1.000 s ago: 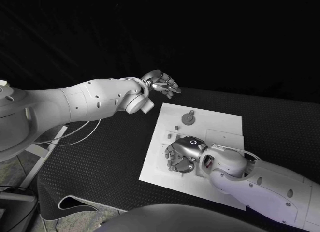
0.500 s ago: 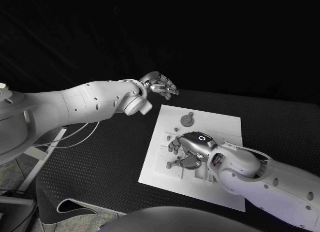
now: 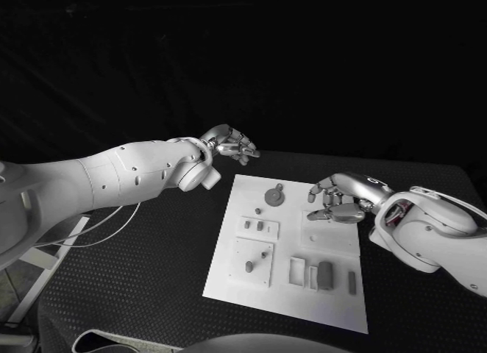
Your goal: Assemble the parts on the task board
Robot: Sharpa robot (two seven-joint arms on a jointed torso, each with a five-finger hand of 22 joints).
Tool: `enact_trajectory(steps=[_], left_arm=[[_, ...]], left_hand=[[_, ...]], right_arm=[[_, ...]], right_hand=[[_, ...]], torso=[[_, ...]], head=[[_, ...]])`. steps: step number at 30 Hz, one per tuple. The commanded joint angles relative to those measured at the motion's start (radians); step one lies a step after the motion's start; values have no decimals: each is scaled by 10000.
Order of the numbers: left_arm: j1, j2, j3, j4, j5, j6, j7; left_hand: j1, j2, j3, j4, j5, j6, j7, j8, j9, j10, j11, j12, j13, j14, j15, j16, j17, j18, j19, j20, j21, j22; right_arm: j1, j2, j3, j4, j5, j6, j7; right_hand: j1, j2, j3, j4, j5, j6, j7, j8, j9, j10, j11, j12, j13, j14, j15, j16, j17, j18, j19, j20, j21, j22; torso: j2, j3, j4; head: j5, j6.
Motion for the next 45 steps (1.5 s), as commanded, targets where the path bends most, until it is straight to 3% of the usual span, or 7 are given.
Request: enact_trajectory(steps=[1, 12, 19, 22, 30, 39, 45], left_arm=[[-12, 29, 3, 6, 70, 57, 167], [-31, -86, 2, 86, 83, 60, 170], [-32, -111, 2, 135, 83, 47, 178], [-32, -82, 3, 176, 83, 46, 228], [-32, -69, 3, 208, 83, 58, 254], [-32, -56, 3, 253, 84, 100, 258], [-32, -63, 3, 248, 84, 183, 216]], left_hand=[[-3, 6, -61, -8, -41, -27, 161, 22, -14, -9, 13, 60, -14, 81, 2, -44, 15, 105, 22, 5, 13, -14], [-12, 7, -65, -1, -40, -25, 161, 25, -16, -8, 12, 64, -17, 84, 1, -48, 20, 105, 23, 5, 14, -16], [-19, 4, -68, 4, -41, -24, 160, 26, -17, -7, 12, 66, -19, 85, 1, -51, 24, 105, 24, 5, 15, -17], [-34, 3, -76, 13, -44, -27, 161, 26, -19, -9, 13, 67, -23, 84, 3, -57, 29, 104, 21, 6, 14, -19], [-95, -14, -109, 47, -47, -33, 163, 26, -28, -17, 14, 72, -36, 75, 8, -81, 43, 101, 7, 9, 8, -29], [-104, -13, -114, 54, -47, -35, 162, 27, -31, -19, 14, 73, -41, 72, 9, -89, 48, 101, 3, 10, 7, -32], [-140, -3, -128, 81, -48, -26, 159, 35, -33, -20, 15, 79, -48, 67, 12, -104, 58, 100, -3, 12, 5, -38]], right_arm=[[35, -345, -9, 12, 1046, 922, -150], [33, -1263, -151, 466, 2225, 2015, -1538], [25, -1403, -421, 738, 2771, 3469, -3163], [-26, -1464, -575, 726, 3075, 3553, -3528], [-401, -1252, -681, 889, 3524, 3274, -3829], [-647, -807, -729, 726, 3366, 2975, -3943], [-707, -527, -730, 506, 3202, 3042, -4006]], right_hand=[[-157, 141, 22, 57, -27, 101, -22, 75, 136, -139, -53, 1039, 817, 170, -70, 475, 235, -85, 332, -136, 233, 235], [-1830, 581, 180, 1244, -2, 535, -248, 354, 492, 85, -263, 2350, 1424, 685, -269, 1106, 468, -85, 993, -576, 635, 203], [-2008, 612, 284, 1256, -2, 668, -320, 376, 533, 52, -335, 2427, 1387, 626, -339, 1095, 388, -85, 930, -633, 672, 212], [-2194, 655, 345, 1415, -4, 685, -316, 345, 524, 121, -329, 2467, 1338, 636, -329, 1112, 385, -85, 896, -640, 692, 216], [-3152, 411, 296, 2116, -4, 787, -341, 281, 496, 191, -352, 2559, 1230, 705, -347, 1236, 516, -85, 832, -672, 779, 221], [-3546, 98, 495, 2491, -2, 823, -348, 167, 405, 173, -361, 2661, 1172, 720, -359, 1331, 574, -85, 806, -763, 884, 218], [-3655, -94, 588, 2625, -2, 848, -351, 137, 385, 156, -364, 2695, 1139, 702, -363, 1345, 546, -85, 788, -780, 922, 214]], torso=[[-82, 23, -106], [-177, 134, -229], [-201, 158, -325], [-224, 164, -376], [-245, 178, -433], [-211, 161, -386], [-205, 154, -377]], head=[[-141, 168], [-392, 288], [-710, 306], [-871, 294], [-1176, 154], [-1490, -6], [-1538, -49]])
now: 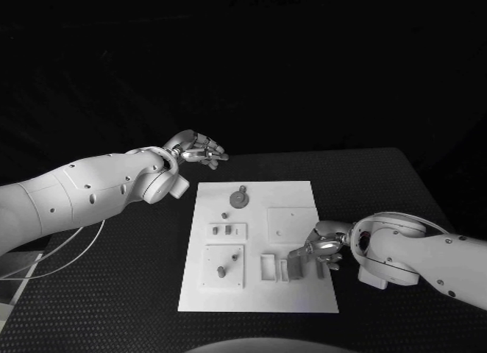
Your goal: Assemble the parts on the task board
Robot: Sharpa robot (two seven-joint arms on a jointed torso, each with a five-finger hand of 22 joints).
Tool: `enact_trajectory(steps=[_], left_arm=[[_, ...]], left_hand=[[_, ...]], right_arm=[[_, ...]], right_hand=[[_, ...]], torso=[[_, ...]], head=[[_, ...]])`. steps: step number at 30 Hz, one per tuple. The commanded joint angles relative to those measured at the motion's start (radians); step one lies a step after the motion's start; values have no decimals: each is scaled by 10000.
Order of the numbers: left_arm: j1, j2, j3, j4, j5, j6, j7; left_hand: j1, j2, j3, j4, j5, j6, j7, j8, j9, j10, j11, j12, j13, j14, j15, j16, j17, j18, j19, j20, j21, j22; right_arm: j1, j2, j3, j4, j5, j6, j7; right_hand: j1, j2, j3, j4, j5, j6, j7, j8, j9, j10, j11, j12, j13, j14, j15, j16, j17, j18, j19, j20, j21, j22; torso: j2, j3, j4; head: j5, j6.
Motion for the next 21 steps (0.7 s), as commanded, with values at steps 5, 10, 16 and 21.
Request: enact_trajectory(steps=[5, 10, 16, 21], left_arm=[[3, -15, 3, 29, 48, 162, 116], [3, -39, 3, 40, 77, 173, 117], [3, -51, 3, 29, 87, 220, 121], [3, -80, 3, 33, 88, 215, 122]], left_hand=[[-151, -4, -53, 7, -49, -30, 160, 34, -19, -26, 17, 39, -23, 66, 12, -66, 15, 174, -7, 13, 5, -12], [-192, -7, -69, 40, -49, -39, 163, 32, -26, -33, 19, 42, -33, 67, 13, -79, 29, 175, -8, 13, 7, -17], [-217, -12, -78, 61, -51, -43, 163, 32, -31, -37, 20, 44, -40, 67, 13, -88, 37, 175, -13, 14, 6, -22], [-226, -14, -81, 69, -51, -45, 163, 32, -33, -39, 20, 45, -43, 66, 14, -93, 41, 176, -15, 14, 6, -24]], right_arm=[[-137, 198, -18, -272, -151, 507, -378], [-198, 251, -38, -309, -387, 1107, -662], [-210, 372, -79, -405, -499, 943, -679], [-259, 546, -188, -543, -508, 695, -630]], right_hand=[[-157, -96, 116, 224, 2, 228, 167, -70, -30, -28, 5, 71, -42, -16, -53, 63, -46, 135, -39, -76, 52, 212], [-311, -182, 184, 431, 2, 254, 164, -85, -33, -50, 3, 98, -76, -32, -53, 71, -75, 135, -68, -80, 78, 210], [-405, -213, 273, 626, 2, 262, 163, -103, -32, -77, 2, 120, -109, -51, -55, 72, -110, 135, -91, -87, 106, 209], [-410, -215, 309, 684, 3, 285, 157, -98, -26, -69, -3, 145, -116, 1, -59, 119, -7, 135, -75, -98, 131, 212]], torso=[[21, -12, 23], [17, -17, 13], [16, -11, 2], [17, -13, 9]], head=[[-10, -84], [15, -109], [75, -169], [95, -170]])
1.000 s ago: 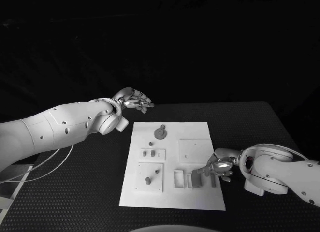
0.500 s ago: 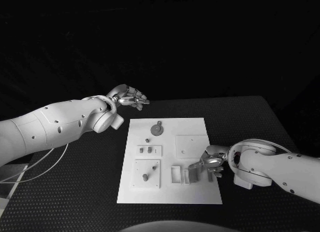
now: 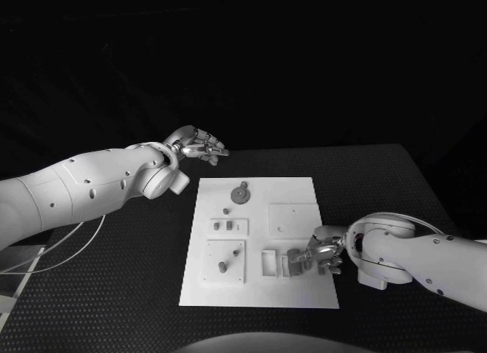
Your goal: Assemble the parts on the task board
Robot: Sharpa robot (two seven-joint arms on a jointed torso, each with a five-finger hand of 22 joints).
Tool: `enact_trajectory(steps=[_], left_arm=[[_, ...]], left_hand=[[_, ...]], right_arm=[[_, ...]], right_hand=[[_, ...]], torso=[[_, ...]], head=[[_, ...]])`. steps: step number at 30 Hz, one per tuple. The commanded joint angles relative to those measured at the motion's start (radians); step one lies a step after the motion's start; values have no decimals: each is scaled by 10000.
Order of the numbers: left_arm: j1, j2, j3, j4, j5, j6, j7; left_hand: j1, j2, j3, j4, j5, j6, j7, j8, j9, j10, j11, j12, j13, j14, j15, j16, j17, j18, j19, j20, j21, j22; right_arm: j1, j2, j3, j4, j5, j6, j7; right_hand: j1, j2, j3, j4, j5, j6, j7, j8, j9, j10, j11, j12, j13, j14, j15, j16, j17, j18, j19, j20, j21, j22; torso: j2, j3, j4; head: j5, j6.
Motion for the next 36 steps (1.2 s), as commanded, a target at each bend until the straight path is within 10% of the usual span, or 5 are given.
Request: enact_trajectory(steps=[1, 16, 27, 36], left_arm=[[3, -6, 4, 17, 62, 138, 130], [4, -31, 4, 55, 62, 131, 138], [4, -61, 4, 68, 62, 136, 131], [5, -66, 4, 63, 62, 123, 123]], left_hand=[[-112, 22, -42, 31, -51, -45, 164, 32, -13, -40, 20, 45, -11, 65, 14, -55, 11, 195, -16, 14, 5, -16], [-115, 14, -44, 37, -50, -47, 163, 33, -17, -42, 20, 48, -16, 66, 13, -62, 19, 197, -19, 12, 6, -19], [-111, 14, -41, 39, -49, -48, 163, 34, -19, -42, 19, 51, -19, 71, 11, -64, 25, 200, -17, 11, 8, -20], [-107, 12, -39, 40, -49, -49, 163, 34, -21, -43, 18, 52, -22, 75, 10, -66, 31, 202, -14, 9, 10, -21]], right_arm=[[-48, 127, -76, -104, -168, -56, -79], [-213, 420, -112, -331, -246, -293, -118], [-314, 612, -111, -476, -243, -289, -213], [-313, 617, -112, -454, -222, -369, -256]], right_hand=[[-88, -4, -2, 68, 11, 246, 200, -66, -32, -95, 0, 76, -15, 45, -42, 72, 81, 135, -29, -67, 45, 214], [338, 364, -93, -461, 9, 269, 199, -80, 10, -96, -2, 220, -45, 84, -44, 202, 171, 135, -4, -88, 200, 215], [998, 1433, -329, -2734, 19, 273, 234, -150, 27, -111, 38, 335, -173, 99, -7, 285, 169, 135, -7, -15, 309, 177], [1279, 1666, -162, -3267, 10, 317, 220, -177, 25, -128, 20, 385, -257, 107, -21, 317, 142, 135, 19, -44, 313, 175]], torso=[[1, 5, 1], [6, 4, -5], [11, 0, -1], [12, 7, -9]], head=[[29, -7], [44, -51], [-6, -64], [-19, -97]])
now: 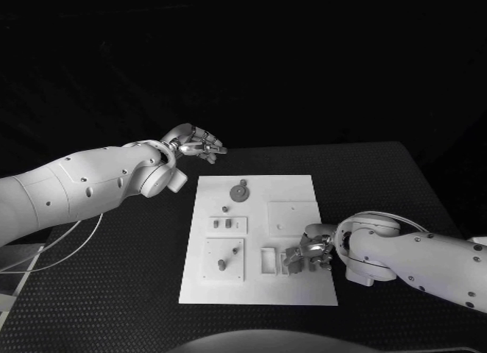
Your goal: Assemble the parts on the task board
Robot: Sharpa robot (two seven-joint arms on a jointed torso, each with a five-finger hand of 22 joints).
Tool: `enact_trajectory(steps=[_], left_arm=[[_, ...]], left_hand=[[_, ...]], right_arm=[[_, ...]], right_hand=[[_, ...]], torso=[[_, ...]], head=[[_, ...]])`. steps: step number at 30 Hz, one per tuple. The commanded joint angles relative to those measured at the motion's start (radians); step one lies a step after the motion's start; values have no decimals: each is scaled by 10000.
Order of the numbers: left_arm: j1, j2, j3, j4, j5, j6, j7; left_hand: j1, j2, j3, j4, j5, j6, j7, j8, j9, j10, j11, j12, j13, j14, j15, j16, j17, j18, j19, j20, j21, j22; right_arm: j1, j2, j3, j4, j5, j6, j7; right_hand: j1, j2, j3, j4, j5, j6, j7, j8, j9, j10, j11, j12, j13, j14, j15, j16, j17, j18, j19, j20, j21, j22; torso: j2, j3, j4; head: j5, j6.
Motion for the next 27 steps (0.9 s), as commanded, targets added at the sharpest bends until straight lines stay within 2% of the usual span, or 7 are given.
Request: enact_trajectory(steps=[1, 5, 18, 27], left_arm=[[5, 15, 4, 18, 48, 105, 117], [5, 11, 4, 15, 48, 104, 113], [6, -2, 4, 31, 48, 97, 103], [6, -13, 4, 22, 48, 150, 28]], left_hand=[[-107, 12, -39, 41, -49, -49, 163, 34, -13, -42, 18, 53, -16, 76, 9, -66, 14, 116, -13, 9, 11, -14], [-99, 14, -34, 39, -48, -49, 162, 35, -14, -42, 17, 54, -18, 79, 8, -67, 18, 117, -12, 8, 12, -14], [-91, 10, -30, 40, -48, -51, 163, 36, -17, -44, 18, 57, -23, 83, 6, -71, 26, 118, -9, 8, 14, -16], [-77, 9, -23, 38, -45, -55, 163, 36, -20, -47, 18, 59, -28, 86, 5, -76, 33, 120, -8, 6, 16, -17]], right_arm=[[-144, 32, -101, -43, -18, -122, -272], [-141, -30, -101, 33, 53, -137, -270], [-58, -282, -98, 311, 251, -237, -192], [129, -492, -89, 542, 930, -360, -97]], right_hand=[[627, 324, 204, -169, 68, -64, 18, -154, -25, -74, -38, 72, -18, 33, 7, 51, -11, 229, -4, 14, 44, 180], [708, 491, 221, -170, 69, -63, 20, -158, -21, -83, -36, 78, -32, 24, 8, 53, -23, 229, -10, 25, 48, 182], [660, 626, 104, -157, 68, -44, 24, -162, -12, -98, -31, 91, -63, 7, 16, 61, -41, 229, -38, 63, 53, 186], [670, 656, 90, -166, 68, -39, 21, -163, -11, -99, -33, 97, -70, 7, 14, 65, -42, 229, -43, 63, 56, 186]], torso=[[2, 8, 2], [2, 9, -4], [6, 15, -9], [10, 15, -6]], head=[[15, -22], [42, -45], [88, -33], [104, -17]])
